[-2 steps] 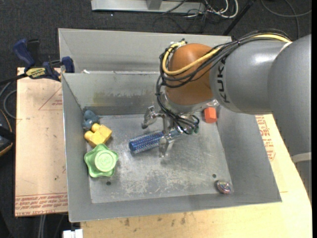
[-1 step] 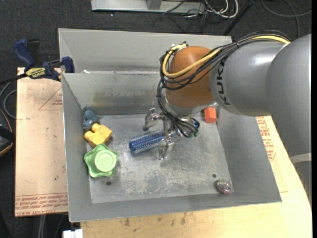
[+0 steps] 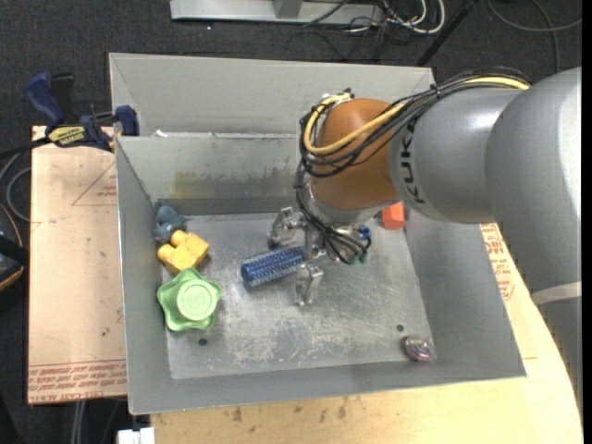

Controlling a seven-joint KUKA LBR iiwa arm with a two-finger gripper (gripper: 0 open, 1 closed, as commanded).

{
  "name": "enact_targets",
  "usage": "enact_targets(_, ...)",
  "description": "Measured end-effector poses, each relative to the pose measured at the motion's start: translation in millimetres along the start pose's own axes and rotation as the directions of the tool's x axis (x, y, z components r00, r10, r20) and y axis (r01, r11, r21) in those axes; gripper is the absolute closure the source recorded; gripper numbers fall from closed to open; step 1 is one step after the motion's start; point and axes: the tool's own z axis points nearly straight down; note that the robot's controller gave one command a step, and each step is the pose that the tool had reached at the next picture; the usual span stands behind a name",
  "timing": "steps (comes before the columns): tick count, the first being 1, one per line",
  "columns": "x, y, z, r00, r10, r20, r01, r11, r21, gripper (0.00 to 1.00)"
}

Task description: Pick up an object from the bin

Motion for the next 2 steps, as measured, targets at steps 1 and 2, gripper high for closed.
enact_targets(1,-2.4,0.9,-2.9,1.0,-0.001,-0.003,0.001,1.0,0.003,0.0)
enact_targets(2,-4.4,0.4,-5.1,1.0,0.002,0.004,-0.002,1.0,0.003,1.0)
